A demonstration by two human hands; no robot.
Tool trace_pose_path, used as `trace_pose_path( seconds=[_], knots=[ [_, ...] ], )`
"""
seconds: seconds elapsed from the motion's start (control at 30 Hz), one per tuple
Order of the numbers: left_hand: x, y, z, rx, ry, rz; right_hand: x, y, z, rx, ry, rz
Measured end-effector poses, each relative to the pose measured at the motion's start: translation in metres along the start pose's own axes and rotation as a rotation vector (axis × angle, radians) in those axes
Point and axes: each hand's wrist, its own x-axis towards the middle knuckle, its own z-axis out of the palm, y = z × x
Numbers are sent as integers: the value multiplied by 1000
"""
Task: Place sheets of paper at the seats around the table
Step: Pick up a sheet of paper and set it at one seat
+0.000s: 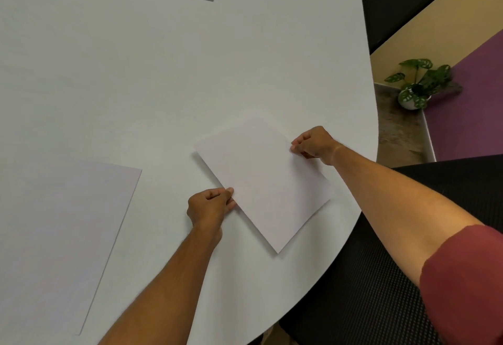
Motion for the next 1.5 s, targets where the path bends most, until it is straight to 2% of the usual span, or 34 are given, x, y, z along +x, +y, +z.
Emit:
trace_pose_path(
  seconds=[0.63, 1.0, 1.2, 1.4, 1.5],
  knots=[
    [4, 2, 15, 171, 175, 4, 13, 1, 10, -94, 97, -43],
    [3, 3, 10, 341, 175, 86, 6, 7, 17, -122, 182, -83],
    [-8, 20, -4, 588, 133, 378, -20, 6, 25, -288, 296, -165],
    [-15, 42, -12, 881, -83, 768, -59, 3, 46, -468, 351, -335],
    [-14, 55, -16, 1068, -135, 916, -79, -2, 54, -554, 415, -382]
  ],
)
